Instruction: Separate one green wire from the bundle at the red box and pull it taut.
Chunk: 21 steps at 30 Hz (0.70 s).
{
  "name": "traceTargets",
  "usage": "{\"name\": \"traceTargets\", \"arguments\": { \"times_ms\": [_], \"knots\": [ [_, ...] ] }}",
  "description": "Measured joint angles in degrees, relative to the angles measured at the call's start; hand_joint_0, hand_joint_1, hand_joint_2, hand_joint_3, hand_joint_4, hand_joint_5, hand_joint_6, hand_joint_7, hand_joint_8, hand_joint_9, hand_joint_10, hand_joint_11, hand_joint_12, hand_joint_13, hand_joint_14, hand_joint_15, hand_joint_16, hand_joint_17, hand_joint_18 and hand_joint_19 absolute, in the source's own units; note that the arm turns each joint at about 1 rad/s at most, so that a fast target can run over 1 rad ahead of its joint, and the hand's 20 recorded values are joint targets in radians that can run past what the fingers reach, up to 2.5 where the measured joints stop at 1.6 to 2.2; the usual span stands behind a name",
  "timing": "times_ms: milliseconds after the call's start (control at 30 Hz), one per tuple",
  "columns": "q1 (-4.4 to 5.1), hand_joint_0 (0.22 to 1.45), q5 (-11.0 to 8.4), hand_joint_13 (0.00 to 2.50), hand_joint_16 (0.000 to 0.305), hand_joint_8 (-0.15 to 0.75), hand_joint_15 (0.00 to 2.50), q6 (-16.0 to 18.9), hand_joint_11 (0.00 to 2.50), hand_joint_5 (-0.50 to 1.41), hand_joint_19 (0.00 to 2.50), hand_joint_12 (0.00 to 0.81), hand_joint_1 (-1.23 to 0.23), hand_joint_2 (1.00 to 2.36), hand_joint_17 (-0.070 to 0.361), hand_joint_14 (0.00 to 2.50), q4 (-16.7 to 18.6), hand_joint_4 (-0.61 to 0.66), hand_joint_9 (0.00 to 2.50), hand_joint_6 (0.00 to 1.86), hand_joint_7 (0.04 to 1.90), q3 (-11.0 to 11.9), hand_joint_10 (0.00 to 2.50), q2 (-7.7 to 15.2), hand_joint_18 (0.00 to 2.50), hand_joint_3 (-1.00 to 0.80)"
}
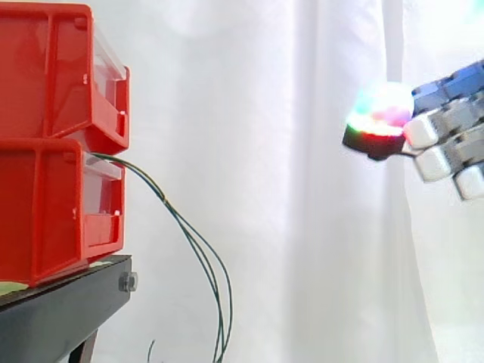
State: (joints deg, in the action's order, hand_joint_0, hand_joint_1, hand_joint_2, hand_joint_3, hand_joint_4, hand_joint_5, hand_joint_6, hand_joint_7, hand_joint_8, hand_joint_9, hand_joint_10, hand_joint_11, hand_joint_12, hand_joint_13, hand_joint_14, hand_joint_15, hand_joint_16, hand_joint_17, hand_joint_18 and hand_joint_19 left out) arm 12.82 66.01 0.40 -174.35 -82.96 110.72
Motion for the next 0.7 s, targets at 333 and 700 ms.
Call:
{"name": "traceTargets", "arguments": {
  "times_ms": [333, 700],
  "knots": [
    [-1.02, 0.56, -0.05, 0.75, 0.032, 0.282, 0.17, -2.3, 0.19, -0.2, 0.23, 0.25, -0.56, 1.0, 0.073, 0.01, 2.9, 0.26, 0.77, 0.5, 0.68, 0.0, 0.0, 2.2, 0.66, -0.49],
    [-1.43, 0.56, -0.21, 0.76, 0.032, 0.285, 0.18, -1.9, 0.19, -0.2, 0.24, 0.25, -0.55, 1.0, 0.073, 0.01, 3.3, 0.26, 0.77, 0.5, 0.68, 0.0, 0.0, 2.3, 0.66, -0.49]
  ]
}}
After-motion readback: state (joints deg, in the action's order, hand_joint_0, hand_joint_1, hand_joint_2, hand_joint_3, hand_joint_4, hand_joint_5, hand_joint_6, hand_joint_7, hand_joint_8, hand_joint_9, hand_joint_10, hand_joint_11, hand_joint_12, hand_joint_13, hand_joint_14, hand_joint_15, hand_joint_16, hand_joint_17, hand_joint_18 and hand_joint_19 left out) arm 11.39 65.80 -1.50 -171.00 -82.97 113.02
